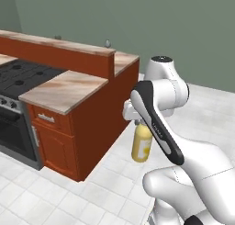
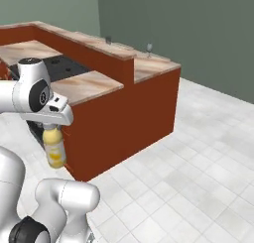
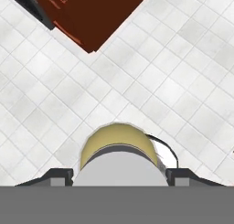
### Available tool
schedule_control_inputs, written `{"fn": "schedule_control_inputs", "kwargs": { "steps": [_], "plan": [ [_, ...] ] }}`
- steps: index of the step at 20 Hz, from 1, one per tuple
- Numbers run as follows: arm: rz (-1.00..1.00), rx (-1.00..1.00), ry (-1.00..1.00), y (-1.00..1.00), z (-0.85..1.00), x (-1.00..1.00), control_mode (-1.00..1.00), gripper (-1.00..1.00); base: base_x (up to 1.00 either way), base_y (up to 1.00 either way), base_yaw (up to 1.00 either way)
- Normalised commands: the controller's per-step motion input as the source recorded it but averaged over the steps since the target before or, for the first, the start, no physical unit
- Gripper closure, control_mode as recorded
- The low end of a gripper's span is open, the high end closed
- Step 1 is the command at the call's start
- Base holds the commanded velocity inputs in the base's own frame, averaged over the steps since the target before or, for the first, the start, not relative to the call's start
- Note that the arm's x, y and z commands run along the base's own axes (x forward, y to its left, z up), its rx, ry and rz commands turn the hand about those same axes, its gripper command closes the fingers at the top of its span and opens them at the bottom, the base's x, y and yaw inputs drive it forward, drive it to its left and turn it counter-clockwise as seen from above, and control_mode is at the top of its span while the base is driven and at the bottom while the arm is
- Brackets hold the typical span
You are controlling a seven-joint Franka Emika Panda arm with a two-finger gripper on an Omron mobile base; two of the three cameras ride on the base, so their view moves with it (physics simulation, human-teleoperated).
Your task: There is a wine glass and glass cup on the dining counter. Place the wine bottle next to the wine glass and the juice bottle next to the glass cup.
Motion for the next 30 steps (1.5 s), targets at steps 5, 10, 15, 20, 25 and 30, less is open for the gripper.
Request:
{"fn": "schedule_control_inputs", "kwargs": {
  "steps": [5, 10, 15, 20, 25, 30],
  "plan": [
    [0.0, 0.0, 0.0, 0.0, 0.0, 0.0, 1.0, 1.0, 0.68, -0.51, 0.0],
    [0.0, 0.0, 0.0, 0.0, 0.0, 0.0, 1.0, 1.0, 0.75, -0.48, 0.0],
    [0.0, 0.0, 0.0, 0.0, 0.0, 0.0, 1.0, 1.0, 0.75, -0.47, 0.01],
    [0.0, 0.0, 0.0, 0.0, 0.0, 0.0, 1.0, 1.0, 0.75, -0.48, 0.01],
    [0.0, 0.0, 0.0, 0.0, 0.0, 0.0, 1.0, 1.0, 0.76, -0.48, 0.01],
    [0.0, 0.0, 0.0, 0.0, 0.0, 0.0, 1.0, 1.0, 0.75, -0.46, 0.03]
  ]
}}
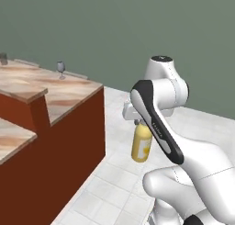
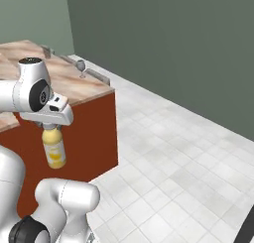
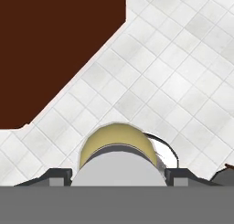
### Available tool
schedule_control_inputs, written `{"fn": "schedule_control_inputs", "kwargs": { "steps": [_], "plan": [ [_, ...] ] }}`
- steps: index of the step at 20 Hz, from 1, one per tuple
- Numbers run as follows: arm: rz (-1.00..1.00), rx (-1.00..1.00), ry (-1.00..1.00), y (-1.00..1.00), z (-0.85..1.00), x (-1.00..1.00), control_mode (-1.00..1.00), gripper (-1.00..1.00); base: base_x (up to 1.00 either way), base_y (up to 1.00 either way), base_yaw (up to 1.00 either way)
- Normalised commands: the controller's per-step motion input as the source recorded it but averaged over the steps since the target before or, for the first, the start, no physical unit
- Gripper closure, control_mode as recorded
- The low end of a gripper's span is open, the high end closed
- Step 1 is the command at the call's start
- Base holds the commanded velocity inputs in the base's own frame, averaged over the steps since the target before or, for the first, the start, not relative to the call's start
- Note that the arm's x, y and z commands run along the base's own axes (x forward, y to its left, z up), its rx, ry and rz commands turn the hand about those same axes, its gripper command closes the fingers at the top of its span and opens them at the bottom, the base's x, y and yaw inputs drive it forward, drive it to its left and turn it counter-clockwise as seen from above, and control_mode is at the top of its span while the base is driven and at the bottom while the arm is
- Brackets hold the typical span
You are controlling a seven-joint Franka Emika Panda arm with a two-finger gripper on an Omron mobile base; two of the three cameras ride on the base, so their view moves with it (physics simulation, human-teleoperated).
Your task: There is a wine glass and glass cup on the dining counter. Place the wine bottle next to the wine glass and the juice bottle next to the glass cup.
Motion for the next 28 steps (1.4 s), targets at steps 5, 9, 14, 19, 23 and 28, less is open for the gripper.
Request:
{"fn": "schedule_control_inputs", "kwargs": {
  "steps": [5, 9, 14, 19, 23, 28],
  "plan": [
    [0.0, 0.0, 0.0, 0.0, 0.0, 0.0, 1.0, 1.0, 0.76, -0.42, 0.08],
    [0.0, 0.0, 0.0, 0.0, 0.0, 0.0, 1.0, 1.0, 0.77, -0.39, 0.1],
    [0.0, 0.0, 0.0, 0.0, 0.0, 0.0, 1.0, 1.0, 0.77, -0.36, 0.13],
    [0.0, 0.0, 0.0, 0.0, 0.0, 0.0, 1.0, 1.0, 0.77, -0.35, 0.16],
    [0.0, 0.0, 0.0, 0.0, 0.0, 0.0, 1.0, 1.0, 0.77, -0.34, 0.16],
    [0.0, 0.0, 0.0, 0.0, 0.0, 0.0, 1.0, 1.0, 0.77, -0.33, 0.19]
  ]
}}
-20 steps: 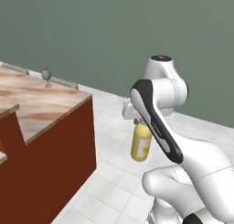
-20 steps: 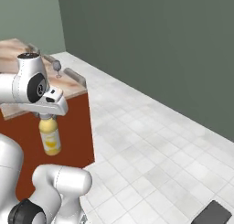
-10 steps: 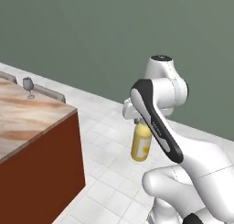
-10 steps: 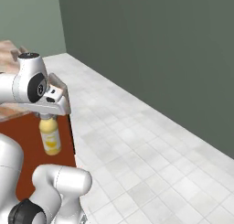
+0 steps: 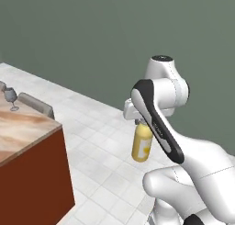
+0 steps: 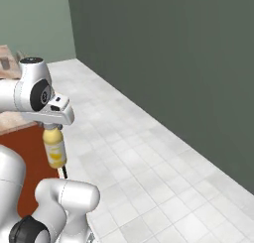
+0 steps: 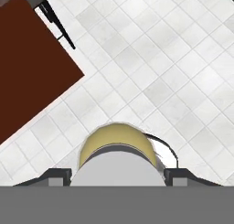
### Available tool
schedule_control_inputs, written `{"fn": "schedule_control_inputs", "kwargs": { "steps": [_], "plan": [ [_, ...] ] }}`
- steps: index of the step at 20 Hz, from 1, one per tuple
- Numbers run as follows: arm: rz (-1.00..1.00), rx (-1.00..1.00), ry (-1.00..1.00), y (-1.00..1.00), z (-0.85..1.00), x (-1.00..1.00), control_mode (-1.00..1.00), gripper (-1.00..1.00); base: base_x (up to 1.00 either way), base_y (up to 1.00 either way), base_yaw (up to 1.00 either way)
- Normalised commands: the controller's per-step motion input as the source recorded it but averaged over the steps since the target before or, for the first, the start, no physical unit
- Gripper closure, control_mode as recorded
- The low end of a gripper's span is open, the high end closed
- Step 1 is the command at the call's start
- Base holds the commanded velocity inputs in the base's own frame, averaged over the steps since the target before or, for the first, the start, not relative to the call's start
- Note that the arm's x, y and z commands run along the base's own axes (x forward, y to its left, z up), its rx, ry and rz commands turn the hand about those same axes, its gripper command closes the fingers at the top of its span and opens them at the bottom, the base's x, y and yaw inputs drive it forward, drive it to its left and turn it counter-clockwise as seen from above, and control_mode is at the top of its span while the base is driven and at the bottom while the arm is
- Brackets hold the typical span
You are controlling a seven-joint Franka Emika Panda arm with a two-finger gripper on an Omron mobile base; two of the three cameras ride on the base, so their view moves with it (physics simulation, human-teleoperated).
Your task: There is a wine glass and glass cup on the dining counter. Place the wine bottle next to the wine glass and the juice bottle next to the glass cup.
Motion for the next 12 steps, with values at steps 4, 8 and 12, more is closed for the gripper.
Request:
{"fn": "schedule_control_inputs", "kwargs": {
  "steps": [4, 8, 12],
  "plan": [
    [0.0, 0.0, 0.0, 0.0, 0.0, 0.0, 1.0, 1.0, 0.77, -0.31, 0.19],
    [0.0, 0.0, 0.0, 0.0, 0.0, 0.0, 1.0, 1.0, 0.8, -0.29, 0.18],
    [0.0, 0.0, 0.0, 0.0, 0.0, 0.0, 1.0, 1.0, 0.81, -0.25, 0.21]
  ]
}}
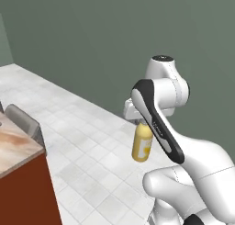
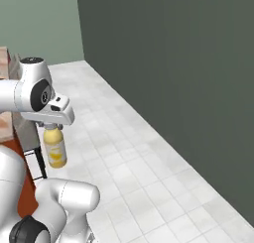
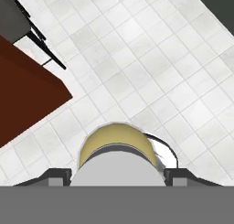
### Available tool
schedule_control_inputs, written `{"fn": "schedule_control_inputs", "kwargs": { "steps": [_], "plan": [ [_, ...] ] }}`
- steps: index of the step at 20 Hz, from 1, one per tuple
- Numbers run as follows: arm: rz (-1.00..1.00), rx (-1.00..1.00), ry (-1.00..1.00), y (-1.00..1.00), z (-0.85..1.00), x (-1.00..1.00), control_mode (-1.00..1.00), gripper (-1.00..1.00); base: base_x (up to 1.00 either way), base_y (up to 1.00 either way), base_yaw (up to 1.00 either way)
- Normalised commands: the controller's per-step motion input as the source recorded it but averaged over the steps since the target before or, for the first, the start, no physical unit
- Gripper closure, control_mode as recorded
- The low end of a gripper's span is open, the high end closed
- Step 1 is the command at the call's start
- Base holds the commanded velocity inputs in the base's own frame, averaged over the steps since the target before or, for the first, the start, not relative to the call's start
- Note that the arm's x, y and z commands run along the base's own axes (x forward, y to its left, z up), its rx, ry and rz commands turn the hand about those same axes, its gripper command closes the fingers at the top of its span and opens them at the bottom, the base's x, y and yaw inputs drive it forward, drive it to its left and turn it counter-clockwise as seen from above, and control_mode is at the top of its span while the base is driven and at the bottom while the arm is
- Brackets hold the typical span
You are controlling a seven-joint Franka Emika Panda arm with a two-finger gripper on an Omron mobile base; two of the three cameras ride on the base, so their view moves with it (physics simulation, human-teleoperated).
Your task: There is a wine glass and glass cup on the dining counter. Place the wine bottle next to the wine glass and the juice bottle next to the glass cup.
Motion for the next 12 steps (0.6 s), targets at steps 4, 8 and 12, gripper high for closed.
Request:
{"fn": "schedule_control_inputs", "kwargs": {
  "steps": [4, 8, 12],
  "plan": [
    [0.0, 0.0, 0.0, 0.0, 0.0, 0.0, 1.0, 1.0, 0.8, -0.2, 0.3],
    [0.0, 0.0, 0.0, 0.0, 0.0, 0.0, 1.0, 1.0, 0.77, -0.17, 0.35],
    [0.0, 0.0, 0.0, 0.0, 0.0, 0.0, 1.0, 1.0, 0.77, -0.17, 0.35]
  ]
}}
